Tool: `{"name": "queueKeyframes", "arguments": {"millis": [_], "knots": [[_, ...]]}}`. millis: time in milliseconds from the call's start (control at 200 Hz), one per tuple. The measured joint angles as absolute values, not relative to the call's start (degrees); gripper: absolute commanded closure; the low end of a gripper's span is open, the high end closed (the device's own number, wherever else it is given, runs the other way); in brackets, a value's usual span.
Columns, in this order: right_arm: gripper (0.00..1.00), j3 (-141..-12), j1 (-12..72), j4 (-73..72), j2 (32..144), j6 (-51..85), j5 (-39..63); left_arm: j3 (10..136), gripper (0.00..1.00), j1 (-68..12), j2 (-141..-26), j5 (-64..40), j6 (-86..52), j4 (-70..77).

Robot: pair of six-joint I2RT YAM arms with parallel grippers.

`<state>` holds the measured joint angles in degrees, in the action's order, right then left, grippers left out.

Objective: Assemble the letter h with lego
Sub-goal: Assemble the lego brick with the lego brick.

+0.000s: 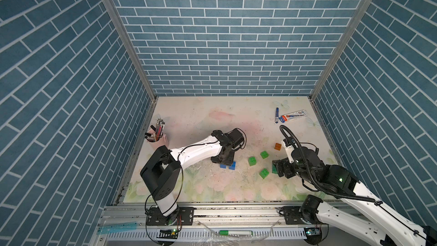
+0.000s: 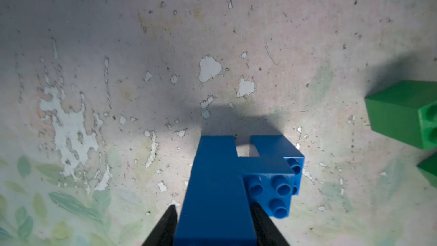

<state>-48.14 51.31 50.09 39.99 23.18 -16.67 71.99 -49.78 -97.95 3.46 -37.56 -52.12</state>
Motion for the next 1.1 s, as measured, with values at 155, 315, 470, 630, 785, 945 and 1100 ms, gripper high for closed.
{"name": "queueKeyframes", "arguments": {"millis": [155, 315, 470, 630, 785, 945, 1100], "knots": [[0.10, -48.1, 51.3, 50.1, 40.1, 23.2, -16.7, 72.1, 0.34, -49.6, -98.0, 3.8, -37.1, -53.2], [0.10, -48.1, 51.3, 50.1, 40.4, 23.2, -16.7, 72.9, 0.25, -49.3, -98.0, 3.9, -36.3, -54.0], [0.10, -48.1, 51.3, 50.1, 40.6, 23.2, -16.7, 73.4, 0.17, -49.3, -95.3, 3.8, -35.7, -52.8], [0.10, -47.8, 51.3, 50.1, 40.7, 23.2, -16.7, 70.3, 0.08, -49.5, -88.5, 3.4, -35.8, -47.4], [0.10, -47.8, 51.3, 50.1, 40.9, 23.2, -16.7, 60.9, 0.02, -52.5, -81.2, 4.7, -36.9, -40.8], [0.10, -47.8, 51.3, 50.0, 41.4, 23.2, -16.7, 52.4, 0.01, -58.6, -76.9, 9.1, -38.2, -34.2], [0.10, -47.8, 51.3, 50.0, 41.4, 23.2, -16.7, 46.0, 0.01, -59.5, -72.8, 13.9, -39.4, -28.8]]}}
